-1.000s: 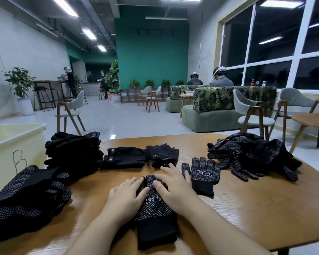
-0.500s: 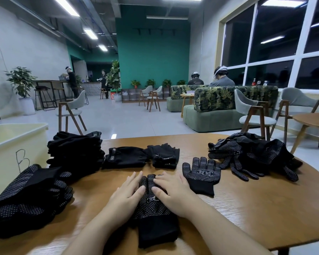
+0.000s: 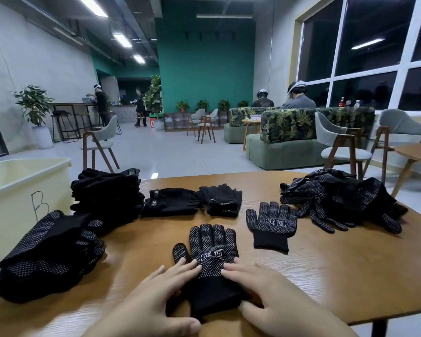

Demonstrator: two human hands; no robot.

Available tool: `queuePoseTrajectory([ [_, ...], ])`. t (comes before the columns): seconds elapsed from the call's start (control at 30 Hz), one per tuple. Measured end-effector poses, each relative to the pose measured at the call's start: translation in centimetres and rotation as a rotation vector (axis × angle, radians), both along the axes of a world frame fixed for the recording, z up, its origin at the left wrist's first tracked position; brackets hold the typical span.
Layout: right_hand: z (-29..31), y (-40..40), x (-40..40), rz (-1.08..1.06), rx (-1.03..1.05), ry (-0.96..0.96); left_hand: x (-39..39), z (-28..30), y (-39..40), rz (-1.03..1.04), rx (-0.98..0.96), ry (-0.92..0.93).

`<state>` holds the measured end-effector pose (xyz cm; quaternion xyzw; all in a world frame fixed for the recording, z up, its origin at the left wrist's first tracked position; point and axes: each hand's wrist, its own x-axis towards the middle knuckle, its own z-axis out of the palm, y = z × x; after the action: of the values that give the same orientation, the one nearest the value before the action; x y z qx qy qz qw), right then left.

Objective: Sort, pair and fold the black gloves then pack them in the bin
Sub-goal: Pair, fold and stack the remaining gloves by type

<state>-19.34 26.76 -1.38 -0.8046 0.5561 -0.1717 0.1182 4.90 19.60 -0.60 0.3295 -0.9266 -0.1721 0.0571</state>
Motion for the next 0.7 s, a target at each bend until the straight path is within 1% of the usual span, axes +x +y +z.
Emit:
queuePoseTrajectory([
  [0.07,-0.2,-0.1,0.1,-0.013,-0.036,-0.013,-0.1,0.0,0.2,0.014,0.013,0.019],
  [0.17,-0.4,-0.2,0.1,-0.035,-0.071,-0.091,-0.4,0.1,0.7,0.021,0.033,0.091],
  [0.33,-0.6,-0.4,0.1,-0.058,-0.049,-0.178,-0.8,-0.1,1.0,0.026,0.051,0.139],
  [0.6,-0.7,-0.3,0.0,-0.065,-0.05,-0.158,-1.0,-0.2,1.5,0.065,0.029,0.213],
  [0.7,-0.6,-0.2,0.1,-0.065,-0.055,-0.158,-1.1,-0.6,1.4,0.065,-0.057,0.229],
])
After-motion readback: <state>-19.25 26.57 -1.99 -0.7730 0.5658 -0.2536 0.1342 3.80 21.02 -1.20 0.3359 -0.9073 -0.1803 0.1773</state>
